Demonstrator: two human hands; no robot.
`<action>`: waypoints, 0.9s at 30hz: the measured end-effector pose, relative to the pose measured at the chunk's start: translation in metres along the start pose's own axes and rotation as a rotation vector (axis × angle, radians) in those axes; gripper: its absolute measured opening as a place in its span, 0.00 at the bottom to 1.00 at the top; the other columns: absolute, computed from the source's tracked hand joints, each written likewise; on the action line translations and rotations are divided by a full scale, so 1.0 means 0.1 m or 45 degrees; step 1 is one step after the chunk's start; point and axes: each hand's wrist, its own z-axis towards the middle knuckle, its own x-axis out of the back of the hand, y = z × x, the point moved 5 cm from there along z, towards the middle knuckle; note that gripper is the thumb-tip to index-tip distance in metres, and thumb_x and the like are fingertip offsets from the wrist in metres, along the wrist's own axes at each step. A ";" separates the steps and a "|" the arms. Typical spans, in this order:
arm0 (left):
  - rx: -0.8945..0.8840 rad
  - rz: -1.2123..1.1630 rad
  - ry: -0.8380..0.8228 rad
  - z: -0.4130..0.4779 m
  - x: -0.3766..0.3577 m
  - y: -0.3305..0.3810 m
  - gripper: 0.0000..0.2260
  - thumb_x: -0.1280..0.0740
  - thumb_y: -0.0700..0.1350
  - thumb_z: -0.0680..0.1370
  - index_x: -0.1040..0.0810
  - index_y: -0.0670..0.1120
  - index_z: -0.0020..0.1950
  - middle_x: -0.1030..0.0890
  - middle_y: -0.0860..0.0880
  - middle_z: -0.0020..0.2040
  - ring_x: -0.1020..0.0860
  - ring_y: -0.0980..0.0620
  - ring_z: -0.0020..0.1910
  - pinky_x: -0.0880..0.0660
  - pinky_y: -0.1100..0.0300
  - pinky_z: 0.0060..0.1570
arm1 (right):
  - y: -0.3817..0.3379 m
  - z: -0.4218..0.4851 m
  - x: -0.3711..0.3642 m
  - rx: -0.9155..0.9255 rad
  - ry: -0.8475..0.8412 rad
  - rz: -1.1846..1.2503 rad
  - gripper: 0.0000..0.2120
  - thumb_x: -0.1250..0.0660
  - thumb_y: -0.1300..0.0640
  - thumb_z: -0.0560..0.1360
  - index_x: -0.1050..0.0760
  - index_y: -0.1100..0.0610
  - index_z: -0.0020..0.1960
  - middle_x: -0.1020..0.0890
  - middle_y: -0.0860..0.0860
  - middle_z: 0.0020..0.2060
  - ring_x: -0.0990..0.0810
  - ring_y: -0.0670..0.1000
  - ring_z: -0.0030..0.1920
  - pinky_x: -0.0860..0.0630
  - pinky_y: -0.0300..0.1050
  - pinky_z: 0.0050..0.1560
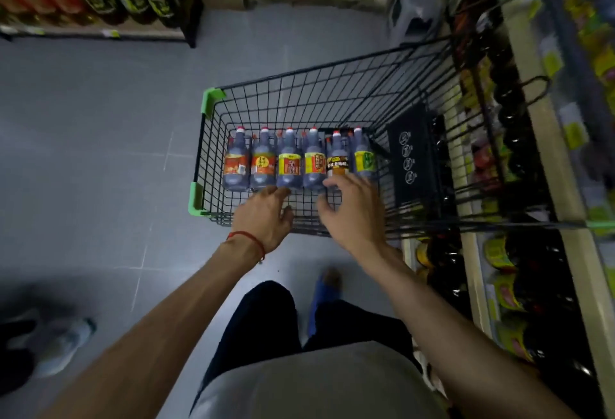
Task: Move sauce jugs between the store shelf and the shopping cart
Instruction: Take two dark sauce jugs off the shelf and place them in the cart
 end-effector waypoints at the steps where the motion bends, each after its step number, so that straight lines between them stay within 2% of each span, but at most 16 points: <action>1: 0.017 -0.012 -0.017 0.12 -0.02 -0.07 0.16 0.35 0.49 0.80 0.24 0.49 0.67 0.20 0.46 0.64 0.20 0.41 0.56 0.20 0.46 0.52 | -0.01 0.12 -0.06 -0.006 -0.017 0.000 0.13 0.32 0.49 0.74 0.18 0.52 0.55 0.17 0.49 0.52 0.22 0.53 0.55 0.24 0.50 0.54; 8: 0.095 -0.072 -0.180 0.95 -0.21 -0.67 0.14 0.37 0.49 0.81 0.25 0.49 0.66 0.20 0.46 0.62 0.19 0.40 0.54 0.22 0.48 0.50 | -0.10 0.83 -0.61 -0.106 -0.155 -0.050 0.14 0.29 0.51 0.75 0.17 0.52 0.59 0.17 0.48 0.57 0.23 0.52 0.60 0.27 0.47 0.57; 12: 0.162 -0.145 -0.262 1.29 -0.34 -1.09 0.15 0.36 0.49 0.82 0.26 0.51 0.69 0.20 0.46 0.63 0.20 0.40 0.56 0.22 0.47 0.53 | -0.14 1.11 -1.03 -0.231 -0.200 -0.012 0.12 0.30 0.51 0.75 0.17 0.54 0.56 0.16 0.50 0.53 0.22 0.54 0.57 0.24 0.48 0.54; 16: 0.272 -0.206 -0.330 1.57 -0.64 -1.56 0.16 0.35 0.48 0.82 0.27 0.47 0.69 0.23 0.44 0.64 0.21 0.41 0.60 0.21 0.44 0.57 | -0.14 1.32 -1.52 -0.298 -0.274 0.034 0.13 0.30 0.51 0.74 0.17 0.55 0.55 0.16 0.52 0.50 0.21 0.55 0.54 0.21 0.51 0.50; 21: 0.421 -0.212 -0.410 1.73 -1.11 -1.99 0.29 0.34 0.46 0.81 0.40 0.44 0.79 0.37 0.41 0.78 0.37 0.36 0.76 0.31 0.38 0.71 | -0.05 1.53 -2.06 -0.284 -0.383 0.083 0.11 0.26 0.56 0.75 0.17 0.58 0.55 0.16 0.54 0.50 0.20 0.57 0.53 0.21 0.50 0.50; 24: 0.508 -0.237 -0.402 1.79 -1.38 -2.16 0.35 0.33 0.45 0.80 0.48 0.43 0.82 0.44 0.39 0.81 0.42 0.35 0.78 0.35 0.39 0.74 | 0.14 1.62 -2.42 -0.309 -0.465 0.128 0.12 0.28 0.52 0.75 0.17 0.57 0.55 0.17 0.53 0.50 0.20 0.57 0.53 0.20 0.53 0.50; 27: 0.604 -0.280 -0.343 1.84 -1.54 -2.28 0.34 0.32 0.45 0.79 0.45 0.41 0.80 0.43 0.37 0.80 0.41 0.35 0.77 0.36 0.41 0.75 | 0.31 1.71 -2.75 -0.340 -0.557 0.170 0.14 0.31 0.50 0.74 0.18 0.56 0.56 0.17 0.53 0.52 0.20 0.56 0.55 0.21 0.50 0.51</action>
